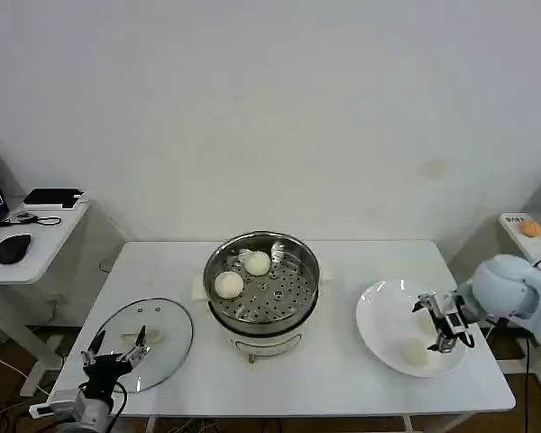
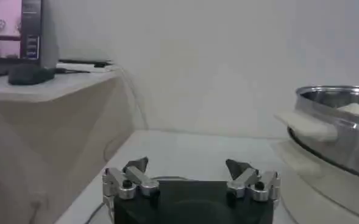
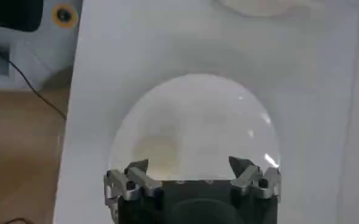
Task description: Take steamed baozi put them in steamer then cover it.
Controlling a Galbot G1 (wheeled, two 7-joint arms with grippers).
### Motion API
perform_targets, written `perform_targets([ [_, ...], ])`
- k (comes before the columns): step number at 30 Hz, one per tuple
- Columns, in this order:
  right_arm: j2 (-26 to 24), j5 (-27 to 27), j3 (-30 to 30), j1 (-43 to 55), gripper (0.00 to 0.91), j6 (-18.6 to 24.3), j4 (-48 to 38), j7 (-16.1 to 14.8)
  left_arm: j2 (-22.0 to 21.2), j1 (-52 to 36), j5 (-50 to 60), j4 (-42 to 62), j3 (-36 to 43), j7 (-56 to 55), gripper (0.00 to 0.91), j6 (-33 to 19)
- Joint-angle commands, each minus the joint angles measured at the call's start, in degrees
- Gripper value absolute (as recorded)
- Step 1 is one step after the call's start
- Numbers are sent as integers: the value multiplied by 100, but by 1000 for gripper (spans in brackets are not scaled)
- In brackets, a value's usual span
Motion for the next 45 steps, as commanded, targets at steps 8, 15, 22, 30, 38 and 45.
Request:
perform_targets([
  [8, 475, -459, 1079, -1522, 907, 68, -662, -16, -9, 28, 2, 30, -84, -3, 907, 7],
  [15, 526, -496, 1091, -1543, 907, -9, -742, 32, -39, 33, 6, 33, -86, -1, 907, 5],
  [22, 575, -535, 1175, -1639, 897, -55, -858, 56, -46, 47, 8, 20, -90, -1, 907, 5],
  [30, 651, -557, 1180, -1663, 786, -108, -935, 21, -66, 37, 18, 32, -79, -3, 907, 5],
  [38, 645, -538, 1174, -1634, 655, -154, -930, -39, -62, 33, 17, 32, -86, -8, 907, 5],
  [45, 547, -462, 1159, -1504, 605, -167, -836, -164, -52, 34, 13, 3, -93, -12, 907, 9],
])
